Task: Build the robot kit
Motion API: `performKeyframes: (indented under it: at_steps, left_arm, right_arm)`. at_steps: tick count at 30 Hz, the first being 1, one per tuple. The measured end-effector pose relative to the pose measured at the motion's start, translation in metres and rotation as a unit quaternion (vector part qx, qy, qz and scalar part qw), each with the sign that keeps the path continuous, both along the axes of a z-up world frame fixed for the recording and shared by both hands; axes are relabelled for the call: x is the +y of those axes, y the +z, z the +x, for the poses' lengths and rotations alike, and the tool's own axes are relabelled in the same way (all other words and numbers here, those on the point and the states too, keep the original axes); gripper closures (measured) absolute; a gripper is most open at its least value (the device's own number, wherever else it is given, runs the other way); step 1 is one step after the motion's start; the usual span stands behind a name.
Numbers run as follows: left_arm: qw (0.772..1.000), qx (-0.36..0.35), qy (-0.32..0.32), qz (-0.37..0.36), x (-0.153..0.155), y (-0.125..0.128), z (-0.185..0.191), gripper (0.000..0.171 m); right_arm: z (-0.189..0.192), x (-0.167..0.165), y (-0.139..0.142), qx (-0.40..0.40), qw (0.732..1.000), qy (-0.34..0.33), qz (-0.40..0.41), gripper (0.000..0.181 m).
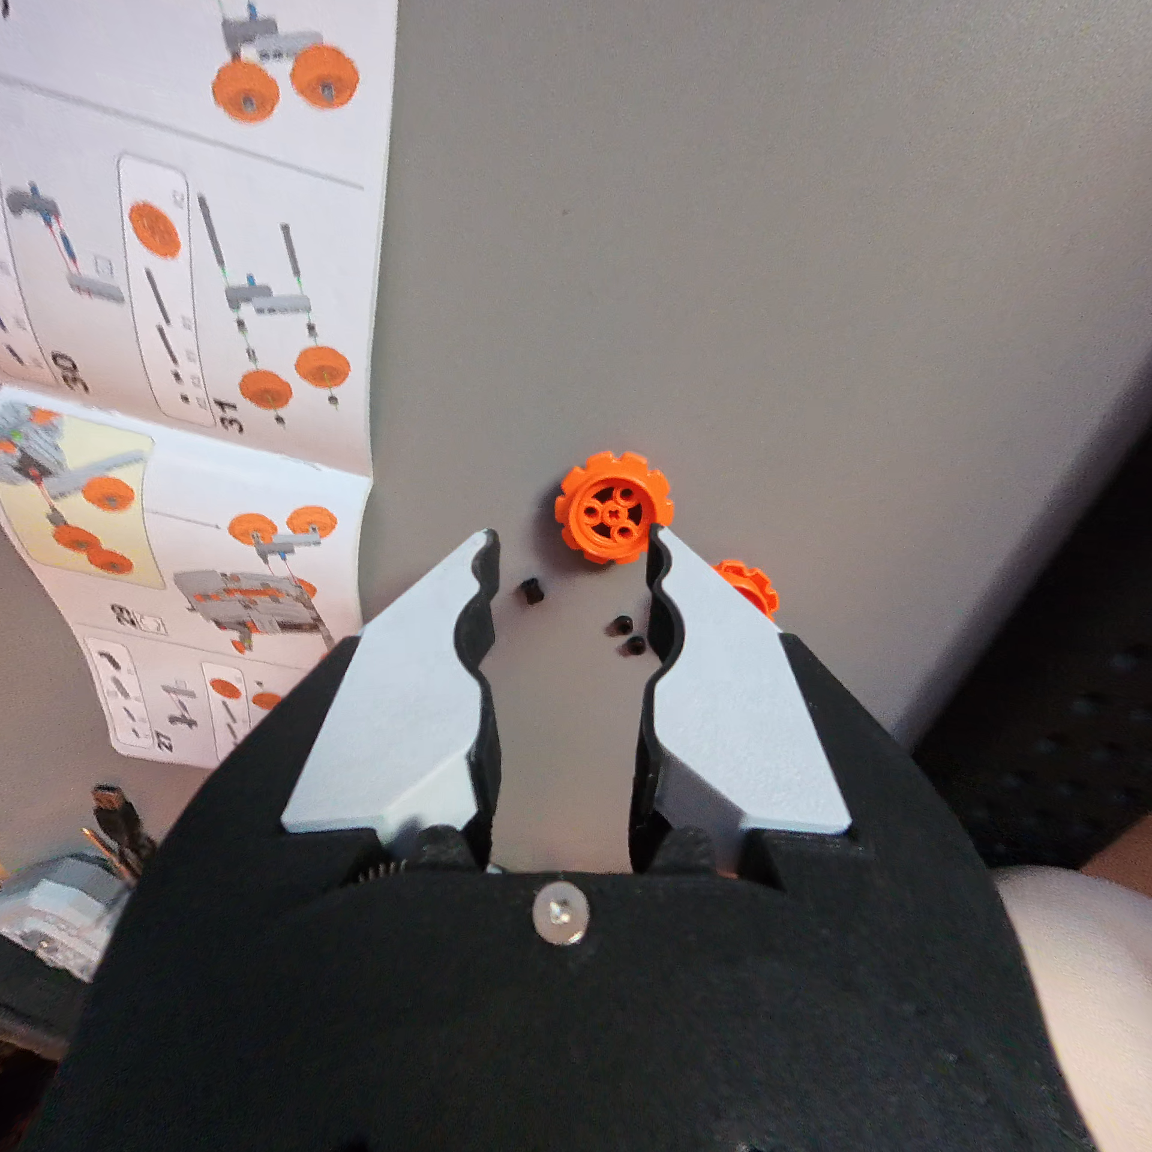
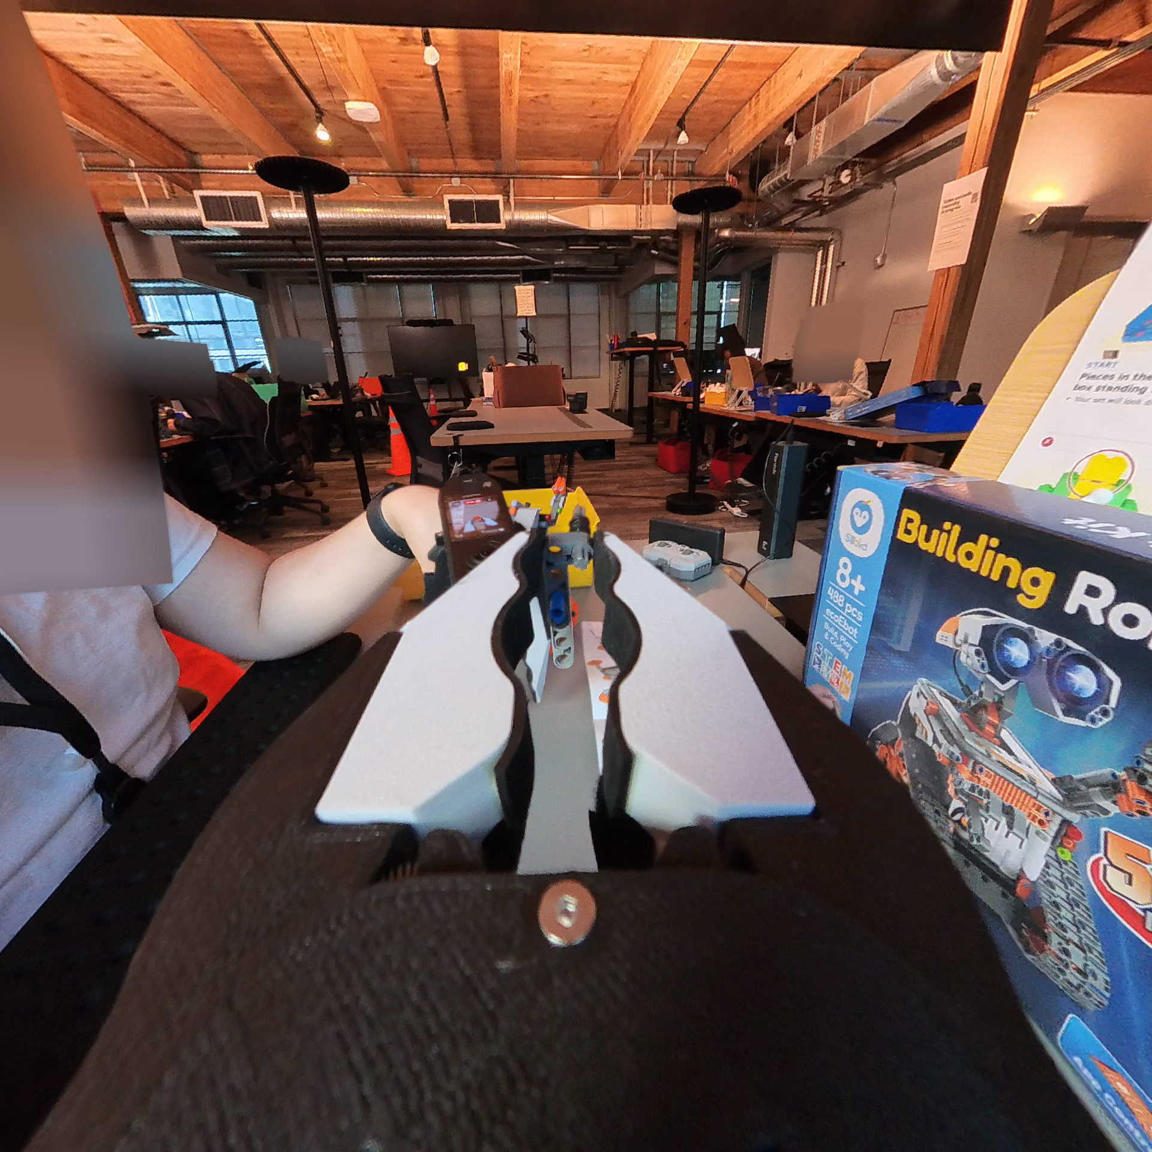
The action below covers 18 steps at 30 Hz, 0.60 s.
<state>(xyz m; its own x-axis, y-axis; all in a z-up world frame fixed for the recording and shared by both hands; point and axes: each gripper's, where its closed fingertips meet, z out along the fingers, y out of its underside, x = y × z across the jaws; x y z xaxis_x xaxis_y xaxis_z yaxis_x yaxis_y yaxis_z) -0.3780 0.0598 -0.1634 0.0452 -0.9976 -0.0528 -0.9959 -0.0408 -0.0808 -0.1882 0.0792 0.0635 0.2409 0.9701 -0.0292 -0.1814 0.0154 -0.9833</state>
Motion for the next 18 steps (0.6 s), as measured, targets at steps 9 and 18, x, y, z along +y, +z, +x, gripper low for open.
performKeyframes:
  at_steps: [9,18]
  left_arm:
    - [0.999,0.032,-0.012,-0.008,-0.006,-0.015,0.001,0.122]
    - [0.998,0.062,-0.006,-0.001,0.0,-0.024,-0.008,0.135]
  right_arm:
    - [-0.005,0.005,-0.011,-0.019,1.0,0.002,-0.014,0.166]
    - [-0.001,0.005,-0.011,-0.014,1.0,-0.001,-0.016,0.166]
